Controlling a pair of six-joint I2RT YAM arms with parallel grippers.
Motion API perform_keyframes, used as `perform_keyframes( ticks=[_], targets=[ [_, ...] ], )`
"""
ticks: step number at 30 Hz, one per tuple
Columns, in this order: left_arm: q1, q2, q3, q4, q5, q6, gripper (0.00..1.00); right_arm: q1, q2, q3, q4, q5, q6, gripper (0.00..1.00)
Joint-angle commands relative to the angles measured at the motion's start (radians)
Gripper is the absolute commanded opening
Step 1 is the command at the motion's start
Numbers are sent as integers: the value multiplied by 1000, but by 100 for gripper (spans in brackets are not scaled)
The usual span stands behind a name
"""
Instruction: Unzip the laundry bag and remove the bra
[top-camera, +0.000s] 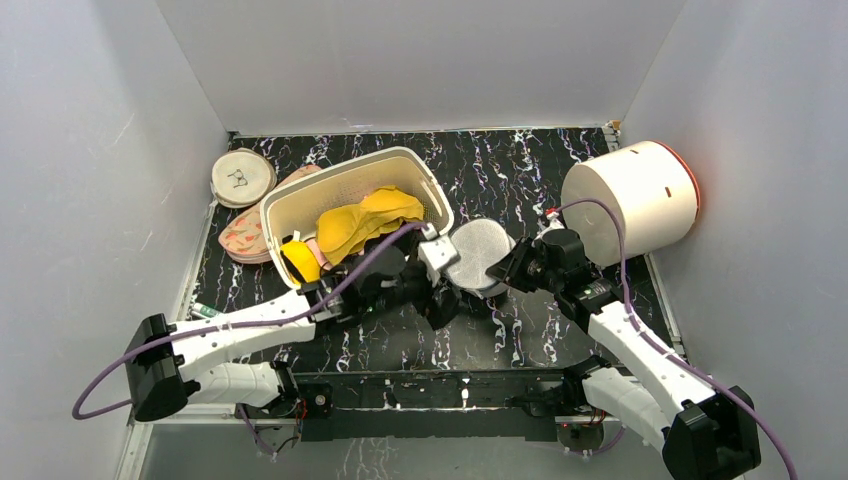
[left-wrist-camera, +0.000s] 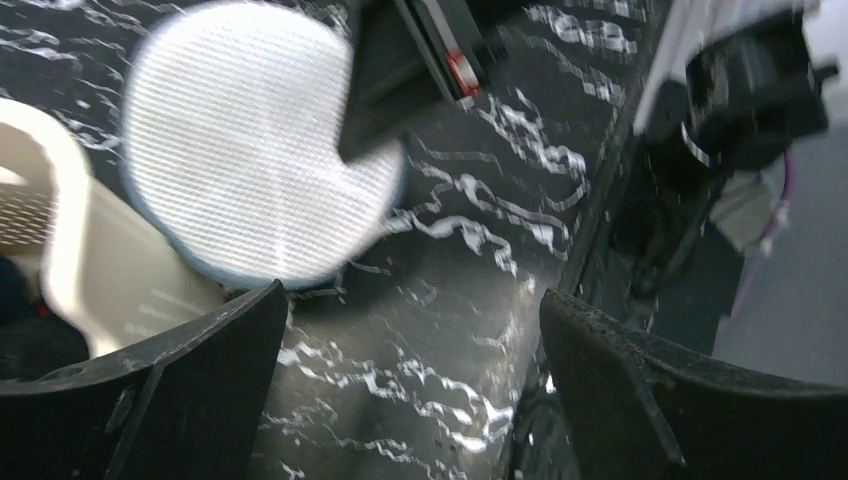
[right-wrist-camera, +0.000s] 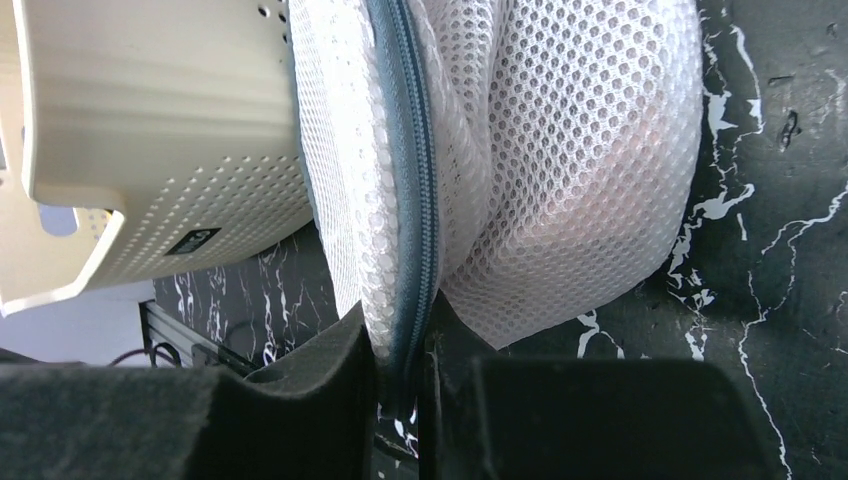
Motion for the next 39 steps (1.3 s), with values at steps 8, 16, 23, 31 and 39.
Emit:
perform_keyframes(
  ticks=[8,16,23,31,39],
  targets=[
    [-148,94,-105,72,-160,449,92,0,-2,-25,-18,-238,-121,14],
    [-159,222,-223,430,-221,793,70,1,-47,-12,-55,-242,-149,15],
    [-153,349,-214,524,-229,857,54,1,-46,6,-62,-245,-153,16],
    [-126,329,-214,505,-230,808,26,1,18,34,-60,-218,-178,21],
    [-95,311,-125,350,-211,603,0,1,99,157,-104,-106,-219,48]
  ],
)
